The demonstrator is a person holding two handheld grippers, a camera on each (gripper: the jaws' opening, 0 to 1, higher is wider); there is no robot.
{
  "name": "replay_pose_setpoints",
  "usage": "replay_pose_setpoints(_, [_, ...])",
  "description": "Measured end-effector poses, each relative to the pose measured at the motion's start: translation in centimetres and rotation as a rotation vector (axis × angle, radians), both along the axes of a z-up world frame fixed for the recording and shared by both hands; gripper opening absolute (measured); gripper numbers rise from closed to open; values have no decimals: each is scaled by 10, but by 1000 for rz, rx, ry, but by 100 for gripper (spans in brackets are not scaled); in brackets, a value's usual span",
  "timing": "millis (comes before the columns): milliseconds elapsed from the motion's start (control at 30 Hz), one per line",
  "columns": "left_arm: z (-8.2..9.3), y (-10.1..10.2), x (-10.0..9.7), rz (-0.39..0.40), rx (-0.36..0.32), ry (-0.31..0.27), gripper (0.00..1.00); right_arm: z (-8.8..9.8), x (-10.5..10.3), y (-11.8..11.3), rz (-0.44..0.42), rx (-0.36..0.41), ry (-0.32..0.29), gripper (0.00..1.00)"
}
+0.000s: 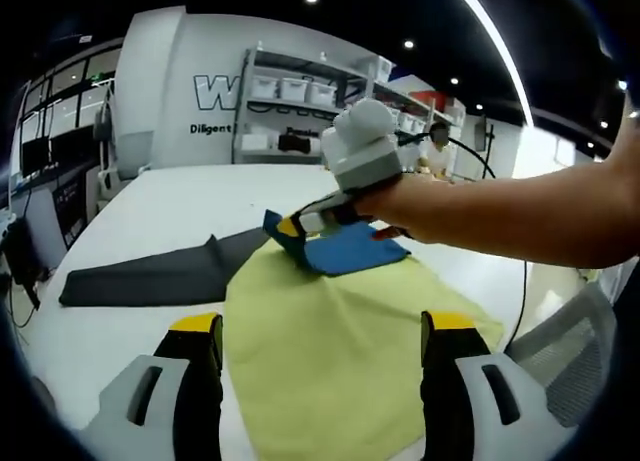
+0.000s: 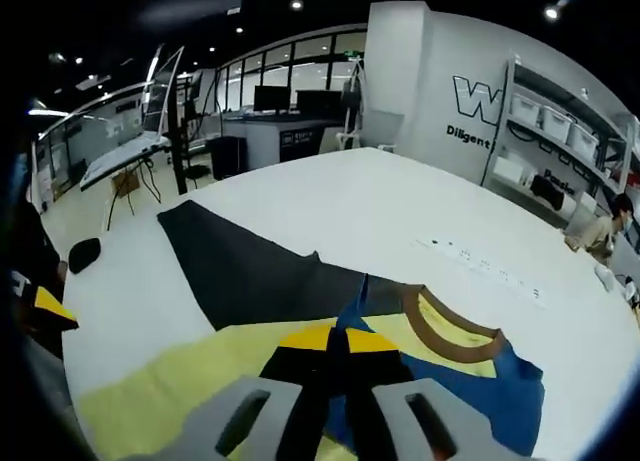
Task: Fold the garment on the visible template until the final outline fits inside the template.
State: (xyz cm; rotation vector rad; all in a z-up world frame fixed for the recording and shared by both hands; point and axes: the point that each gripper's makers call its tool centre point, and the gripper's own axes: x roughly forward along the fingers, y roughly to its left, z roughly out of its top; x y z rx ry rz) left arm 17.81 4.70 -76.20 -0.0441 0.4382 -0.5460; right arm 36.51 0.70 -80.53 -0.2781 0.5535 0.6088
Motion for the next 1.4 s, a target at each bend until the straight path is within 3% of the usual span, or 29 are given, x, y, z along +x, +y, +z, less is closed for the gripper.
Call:
replay_pose_setpoints(300, [0,1,0,3,-5,4,77,-24,-7,25,28,15,62,0])
replay_pose_setpoints(667, [-2,1,1,3,-3,10,76,-32,-12,41,67,46,94,2])
replay_pose_setpoints(800, [-3,1,2,3,-4,11,76,-27,-9,35,63,44,62,0])
replay_pose_setpoints(833, [-3,1,2,2,-5,12,76,-32,-7,27,71,-15,52,0])
replay_pose_setpoints(900, [-3,0,2,0,-3,11,75,-37,-7,27,72,-9,70,0])
replay_pose_setpoints(933, [-3,0,2,-2,-4,11,75,-46,-13,27,69,1,116,0])
replay_pose_setpoints(1133, [-4,-1,1,-5,-2,16,75,-64,-31,36,105,-28,164,0])
replay_pose_setpoints(1167, [-4,0,1,-5,-1,16,75,-61,-26,39,112,-22,125,0])
replay_pose_setpoints(1200, [-4,0,1,-5,-1,16,75,-63,-28,38,104,-25,147,0])
replay_pose_setpoints(1400, [-5,-2,1,-11,2,16,75,-62,-28,36,110,-24,129,0])
